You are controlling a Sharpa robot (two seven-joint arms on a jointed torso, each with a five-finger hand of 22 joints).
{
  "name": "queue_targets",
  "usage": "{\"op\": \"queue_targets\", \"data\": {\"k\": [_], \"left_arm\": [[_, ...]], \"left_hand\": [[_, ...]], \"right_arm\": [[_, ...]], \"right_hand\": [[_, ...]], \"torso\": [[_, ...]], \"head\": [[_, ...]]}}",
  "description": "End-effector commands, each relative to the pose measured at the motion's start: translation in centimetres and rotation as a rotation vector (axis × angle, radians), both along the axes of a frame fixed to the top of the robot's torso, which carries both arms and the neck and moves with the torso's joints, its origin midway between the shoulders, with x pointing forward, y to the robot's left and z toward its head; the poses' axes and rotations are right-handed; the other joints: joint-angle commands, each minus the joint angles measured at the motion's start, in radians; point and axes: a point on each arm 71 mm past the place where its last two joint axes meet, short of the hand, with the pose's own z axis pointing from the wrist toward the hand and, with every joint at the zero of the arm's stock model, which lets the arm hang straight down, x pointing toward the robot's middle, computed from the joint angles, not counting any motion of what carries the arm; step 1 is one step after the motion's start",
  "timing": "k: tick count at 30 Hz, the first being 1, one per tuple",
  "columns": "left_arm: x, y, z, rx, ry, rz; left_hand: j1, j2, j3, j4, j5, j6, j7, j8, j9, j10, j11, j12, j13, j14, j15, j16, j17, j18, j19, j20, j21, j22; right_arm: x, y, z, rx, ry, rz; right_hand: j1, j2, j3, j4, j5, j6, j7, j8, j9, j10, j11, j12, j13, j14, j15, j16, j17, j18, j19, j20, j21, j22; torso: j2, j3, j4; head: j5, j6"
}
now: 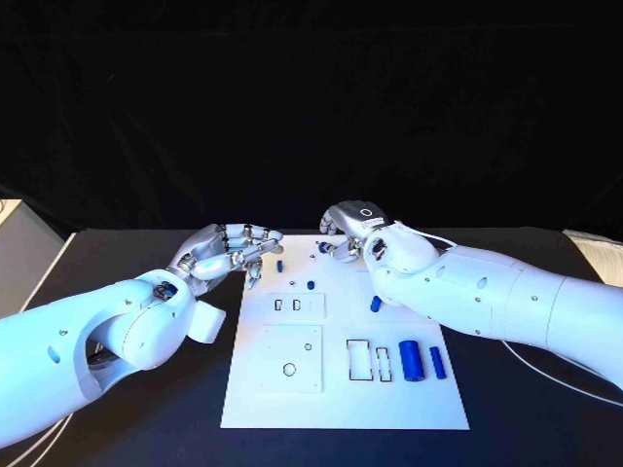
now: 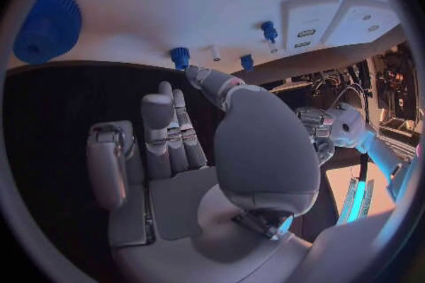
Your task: Assemble the parts on the task board
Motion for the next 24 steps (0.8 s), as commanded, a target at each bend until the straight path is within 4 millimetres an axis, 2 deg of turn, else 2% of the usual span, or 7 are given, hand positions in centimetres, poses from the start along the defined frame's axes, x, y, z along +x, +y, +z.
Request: {"op": "queue_targets", "data": {"k": [1,3,9,14,24], "left_arm": [[0.0,-0.2,0.1,-0.004,-0.006,-0.017],[0.0,-0.3,0.1,-0.004,-0.006,-0.017],[0.0,-0.4,0.1,-0.006,-0.005,-0.021],[0.1,-0.6,0.1,-0.007,-0.005,-0.022],[0.1,-0.6,0.0,-0.008,-0.004,-0.022]], "left_hand": [[0.0,0.004,0.003,-0.001,-0.004,-0.01,0.007,-0.001,0.001,-0.006,0.004,-0.003,-0.001,0.0,0.003,-0.005,-0.001,0.02,-0.008,0.0,-0.003,-0.001],[0.0,0.004,0.003,-0.001,-0.004,-0.01,0.007,-0.001,0.001,-0.006,0.004,-0.003,-0.001,0.0,0.003,-0.005,-0.001,0.02,-0.008,0.0,-0.003,-0.001],[0.0,0.004,0.003,-0.001,-0.004,-0.01,0.007,-0.001,0.001,-0.006,0.004,-0.003,-0.001,0.0,0.003,-0.005,-0.001,0.02,-0.008,0.0,-0.003,-0.001],[-0.001,0.003,0.003,-0.001,-0.004,-0.01,0.007,-0.001,0.001,-0.006,0.005,-0.004,-0.002,0.0,0.004,-0.006,-0.001,0.02,-0.008,0.0,-0.003,-0.001],[-0.001,0.003,0.003,-0.001,-0.004,-0.01,0.007,-0.001,0.001,-0.006,0.005,-0.004,-0.002,0.0,0.004,-0.006,-0.001,0.02,-0.008,0.0,-0.003,-0.001]], "right_arm": [[0.2,0.2,-0.3,-0.032,0.036,0.007],[0.3,0.2,-0.4,-0.038,0.045,0.005],[0.7,0.3,-0.5,-0.052,0.066,-0.002],[1.2,0.2,-0.6,-0.056,0.077,-0.009],[1.3,0.2,-0.8,-0.057,0.093,-0.008]], "right_hand": [[-0.001,0.002,-0.051,0.003,0.002,-0.022,0.007,-0.018,-0.008,-0.021,0.005,-0.012,-0.005,-0.007,0.008,-0.009,-0.013,0.005,0.067,0.014,-0.01,0.196],[0.008,0.01,-0.089,0.009,0.002,-0.03,0.012,-0.026,-0.013,-0.035,0.008,-0.018,-0.008,-0.009,0.011,-0.01,-0.019,0.006,0.065,0.017,-0.014,0.193],[0.025,0.025,-0.118,0.015,0.003,-0.024,0.011,-0.027,-0.017,-0.037,0.008,-0.017,-0.01,-0.01,0.012,-0.01,-0.024,0.006,0.064,0.019,-0.015,0.192],[0.038,0.035,-0.117,0.019,0.005,-0.011,0.007,-0.023,-0.018,-0.025,0.004,-0.011,-0.009,-0.01,0.009,-0.008,-0.026,0.006,0.065,0.017,-0.014,0.193],[0.05,0.043,-0.079,0.027,0.009,0.018,-0.003,-0.015,-0.02,0.008,-0.006,-0.001,-0.009,-0.009,0.001,-0.004,-0.029,0.005,0.067,0.01,-0.013,0.196]], "torso": [[0.001,-0.0014,0.0011],[0.002,-0.0019,0.0021],[0.002,-0.0032,0.004],[0.004,-0.0042,0.0027],[0.002,-0.0025,0.0019]], "head": [[-0.001,0.0],[-0.002,0.001],[-0.001,-0.002],[-0.001,-0.003],[0.001,-0.009]]}}
